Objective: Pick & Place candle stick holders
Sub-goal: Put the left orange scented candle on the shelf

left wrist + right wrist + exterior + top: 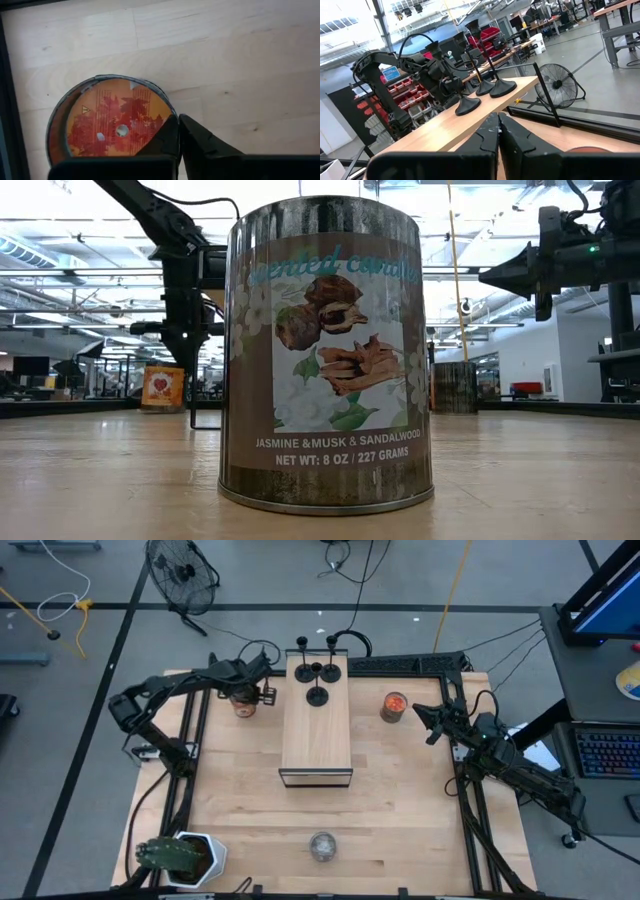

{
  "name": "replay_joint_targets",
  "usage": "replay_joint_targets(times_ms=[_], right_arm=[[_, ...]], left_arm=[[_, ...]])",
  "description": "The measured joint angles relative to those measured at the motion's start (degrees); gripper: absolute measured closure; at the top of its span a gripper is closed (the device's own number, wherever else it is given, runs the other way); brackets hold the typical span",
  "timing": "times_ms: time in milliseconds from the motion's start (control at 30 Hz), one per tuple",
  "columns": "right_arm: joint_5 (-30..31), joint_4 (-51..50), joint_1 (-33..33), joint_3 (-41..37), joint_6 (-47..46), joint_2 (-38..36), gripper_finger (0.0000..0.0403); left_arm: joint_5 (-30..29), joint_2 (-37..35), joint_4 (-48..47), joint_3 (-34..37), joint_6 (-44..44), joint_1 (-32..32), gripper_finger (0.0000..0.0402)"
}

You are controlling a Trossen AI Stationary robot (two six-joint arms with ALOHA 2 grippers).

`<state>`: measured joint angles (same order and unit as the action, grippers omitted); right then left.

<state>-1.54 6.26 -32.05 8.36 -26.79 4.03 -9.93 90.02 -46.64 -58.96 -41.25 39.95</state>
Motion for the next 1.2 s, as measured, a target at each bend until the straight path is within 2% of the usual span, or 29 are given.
replay_joint_targets(times_ms=[233, 400, 733, 1000, 1200], right_arm=[[0.00, 0.01, 0.00, 0.00, 0.00, 0.00, 0.0403], [0.00, 0.00, 0.00, 0.00, 0.00, 0.00, 0.0403], [0.00, 0.01, 0.00, 0.00, -0.01, 0.00, 0.0403], [0.00, 0.02, 0.00, 0.00, 0.25, 0.00, 0.0403], [0.02, 0.02, 0.00, 0.00, 0.42, 0.00, 0.0403]], left_arm=[[0.49, 0.13, -2.55, -0.66, 0.64, -0.97, 0.0398], [3.59, 0.39, -9.65, -4.24, 2.68, -1.94, 0.0399], [2.27, -0.43, -20.38, -12.08, 5.73, -5.53, 0.0400], [-0.95, -6.11, -32.22, -19.44, 6.73, -10.44, 0.0401], [-0.78, -10.48, -33.09, -25.42, 6.91, -16.28, 0.0401]])
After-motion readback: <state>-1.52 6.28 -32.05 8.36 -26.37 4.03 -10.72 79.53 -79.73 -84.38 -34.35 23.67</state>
